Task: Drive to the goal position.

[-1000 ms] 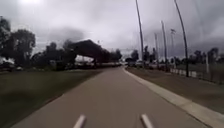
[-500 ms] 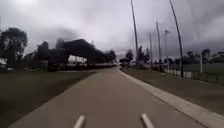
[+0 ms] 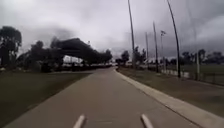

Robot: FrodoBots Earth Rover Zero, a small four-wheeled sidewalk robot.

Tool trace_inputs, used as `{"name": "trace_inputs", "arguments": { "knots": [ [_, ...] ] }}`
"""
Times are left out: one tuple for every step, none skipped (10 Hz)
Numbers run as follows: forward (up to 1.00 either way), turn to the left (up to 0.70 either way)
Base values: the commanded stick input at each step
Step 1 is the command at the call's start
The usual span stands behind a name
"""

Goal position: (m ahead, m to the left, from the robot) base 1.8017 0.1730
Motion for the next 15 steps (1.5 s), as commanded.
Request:
{"name": "trace_inputs", "arguments": {
  "knots": [
    [0.98,0.3],
    [0.98,0.13],
    [0.98,0.01],
    [0.98,0.01],
    [0.98,0.01],
    [0.98,0.01],
    [0.98,0.01],
    [0.98,0.01],
    [0.98,0.01],
    [0.98,0.01],
    [0.98,0.01],
    [0.98,0.01],
    [0.98,0.01],
    [0.98,0.01],
    [0.98,0.01]
  ]
}}
